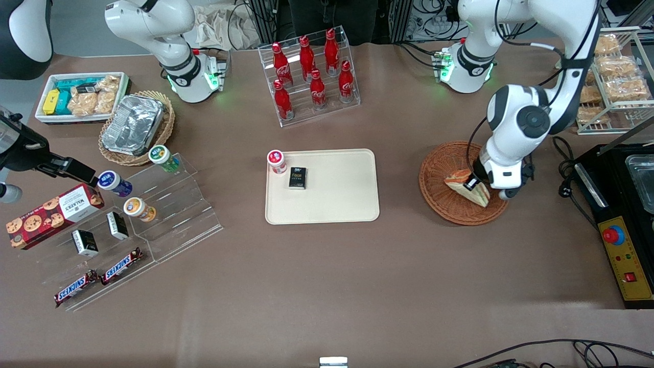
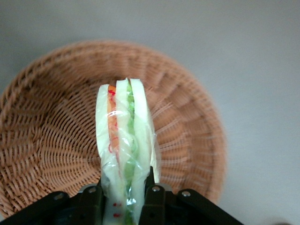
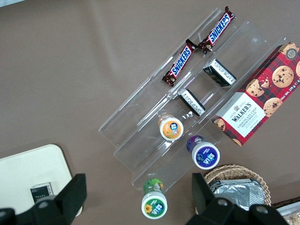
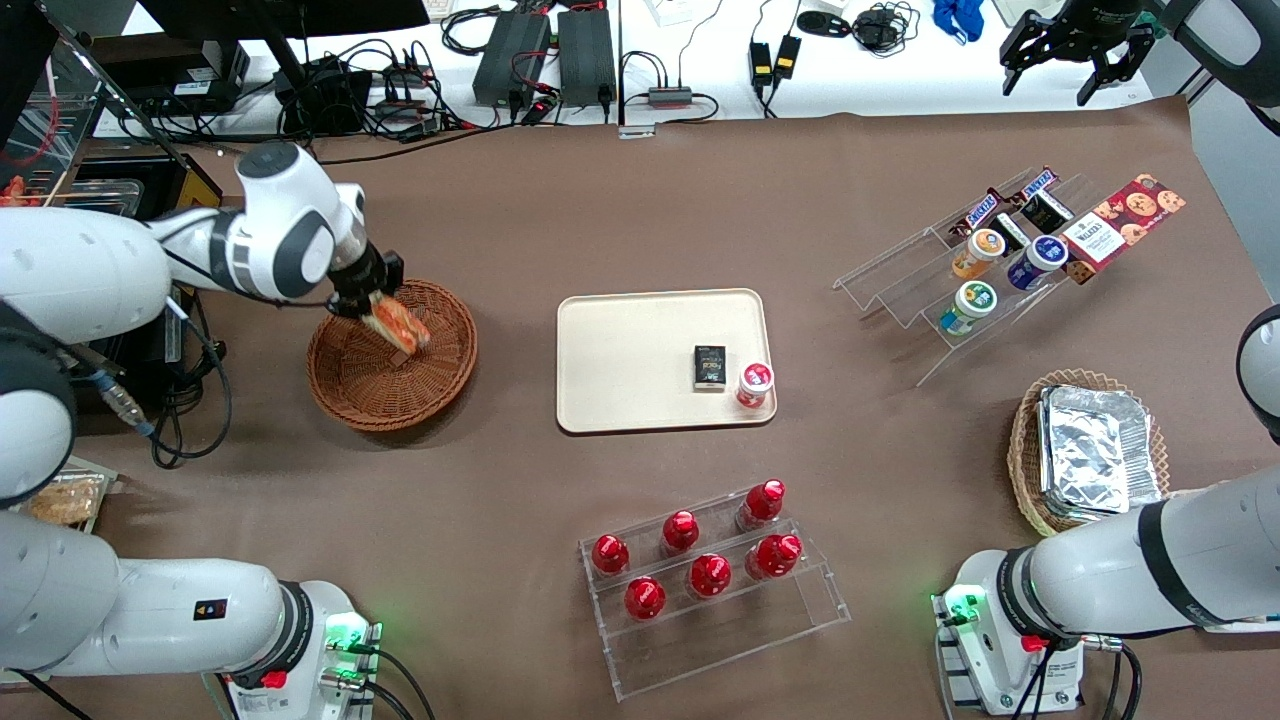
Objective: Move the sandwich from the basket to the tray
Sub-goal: 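Lift the sandwich out of the basket with the left gripper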
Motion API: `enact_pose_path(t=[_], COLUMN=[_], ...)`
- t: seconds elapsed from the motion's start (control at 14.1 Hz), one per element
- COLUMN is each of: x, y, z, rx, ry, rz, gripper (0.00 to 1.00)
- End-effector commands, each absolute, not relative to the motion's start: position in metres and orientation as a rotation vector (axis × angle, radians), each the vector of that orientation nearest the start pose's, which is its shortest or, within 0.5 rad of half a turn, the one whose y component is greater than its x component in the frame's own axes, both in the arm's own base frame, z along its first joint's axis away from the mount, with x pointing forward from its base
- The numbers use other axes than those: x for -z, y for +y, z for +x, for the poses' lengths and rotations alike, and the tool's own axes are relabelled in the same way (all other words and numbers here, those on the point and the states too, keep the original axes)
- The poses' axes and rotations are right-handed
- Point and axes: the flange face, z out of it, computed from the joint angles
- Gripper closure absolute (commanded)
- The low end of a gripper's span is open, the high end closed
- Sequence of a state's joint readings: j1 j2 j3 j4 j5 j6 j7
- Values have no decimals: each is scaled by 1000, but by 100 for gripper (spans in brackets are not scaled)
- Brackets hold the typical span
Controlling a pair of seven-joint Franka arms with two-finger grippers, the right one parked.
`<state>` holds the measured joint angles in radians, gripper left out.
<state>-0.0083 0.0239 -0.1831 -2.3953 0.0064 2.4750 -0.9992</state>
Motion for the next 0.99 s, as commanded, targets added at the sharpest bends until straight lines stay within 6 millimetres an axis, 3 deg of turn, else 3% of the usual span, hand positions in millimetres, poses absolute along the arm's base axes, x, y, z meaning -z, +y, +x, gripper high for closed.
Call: enact_pose_path(t=[0.0, 0.21, 0.35, 0.64, 0.92], x=[-394, -473, -505, -531, -536], y=[-100, -114, -123, -156, -233], z=[500, 514, 515, 502, 477], rx=[84, -93, -102, -118, -101], ry=[-1224, -1036, -943, -626, -367], rz=[-2897, -2902, -2928, -3055, -3093], gripper=[100, 100, 100, 100, 100])
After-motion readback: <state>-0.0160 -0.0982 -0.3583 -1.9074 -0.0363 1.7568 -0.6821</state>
